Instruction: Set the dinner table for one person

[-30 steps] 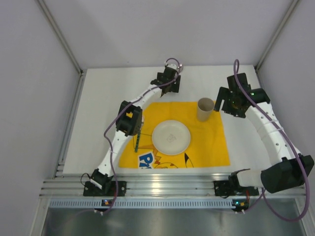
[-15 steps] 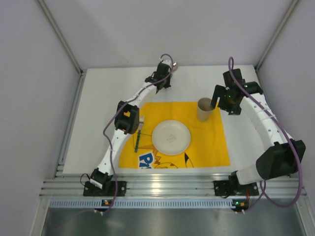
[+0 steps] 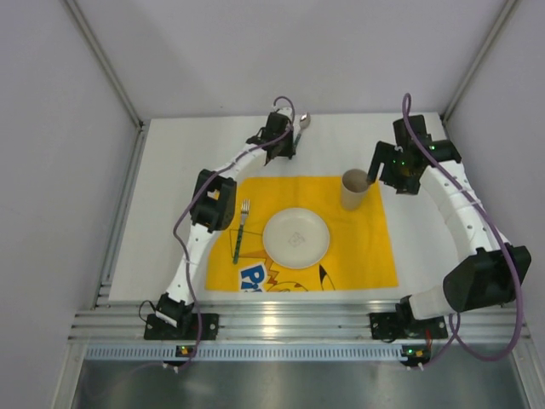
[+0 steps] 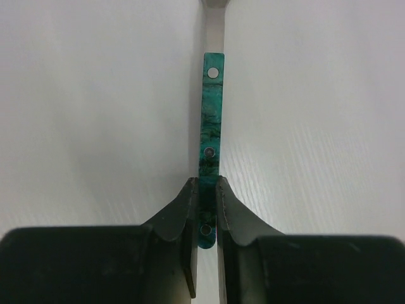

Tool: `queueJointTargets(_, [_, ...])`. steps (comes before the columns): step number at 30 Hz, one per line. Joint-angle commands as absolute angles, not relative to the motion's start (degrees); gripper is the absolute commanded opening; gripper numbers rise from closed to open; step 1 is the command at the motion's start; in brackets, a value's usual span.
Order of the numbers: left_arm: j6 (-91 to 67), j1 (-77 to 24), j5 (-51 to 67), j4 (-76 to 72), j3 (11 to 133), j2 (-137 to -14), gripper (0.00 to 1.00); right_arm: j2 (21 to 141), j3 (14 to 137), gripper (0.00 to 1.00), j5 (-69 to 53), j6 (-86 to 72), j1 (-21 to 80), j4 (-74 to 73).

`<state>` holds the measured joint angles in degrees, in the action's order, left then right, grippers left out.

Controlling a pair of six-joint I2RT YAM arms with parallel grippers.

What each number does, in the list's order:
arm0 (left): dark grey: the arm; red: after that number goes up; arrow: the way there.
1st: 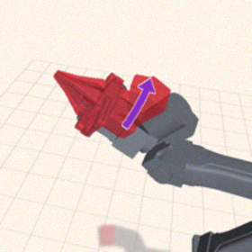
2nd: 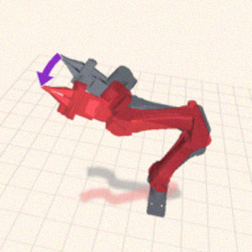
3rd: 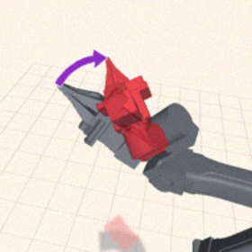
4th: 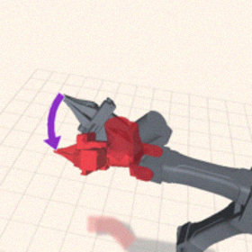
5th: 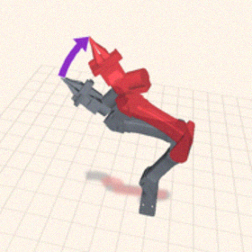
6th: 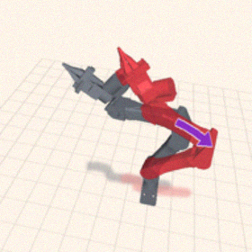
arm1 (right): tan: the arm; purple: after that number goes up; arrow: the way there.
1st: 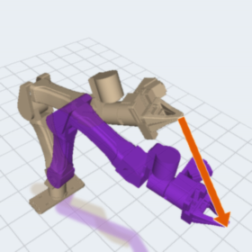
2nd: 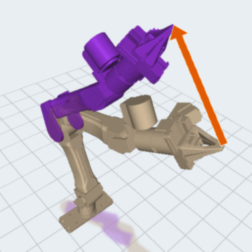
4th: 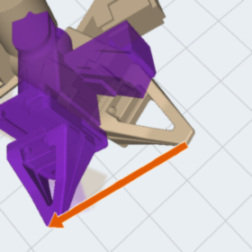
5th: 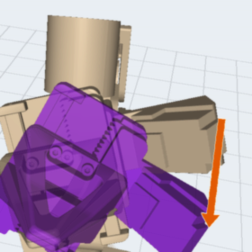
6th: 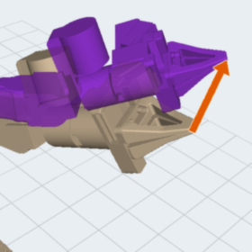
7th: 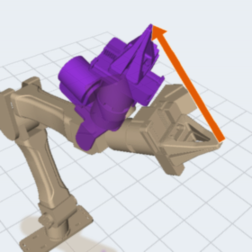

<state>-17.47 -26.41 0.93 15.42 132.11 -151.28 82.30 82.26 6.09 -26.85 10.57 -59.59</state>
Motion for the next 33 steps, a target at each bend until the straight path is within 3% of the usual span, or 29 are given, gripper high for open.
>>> queueJointTargets(1, [-22.05,-26.02,8.86,7.93,124.12,-139.68,0.00,79.10,86.30,0.81,2.56,-24.79,9.67,-52.85])
queueJointTargets(9, [-25.13,-25.49,15.11,6.24,109.09,-123.60,0.00,80.68,93.25,0.81,0.35,-28.30,9.75,-40.36])
queueJointTargets(19, [-26.81,-25.14,15.73,6.59,90.37,-103.99,0.00,92.10,92.90,0.78,-13.88,-41.29,13.17,-29.36])
queueJointTargets(33, [-27.07,-25.22,15.65,10.55,86.66,-96.16,0.00,108.97,103.00,0.77,-22.94,-49.31,23.38,-17.75])
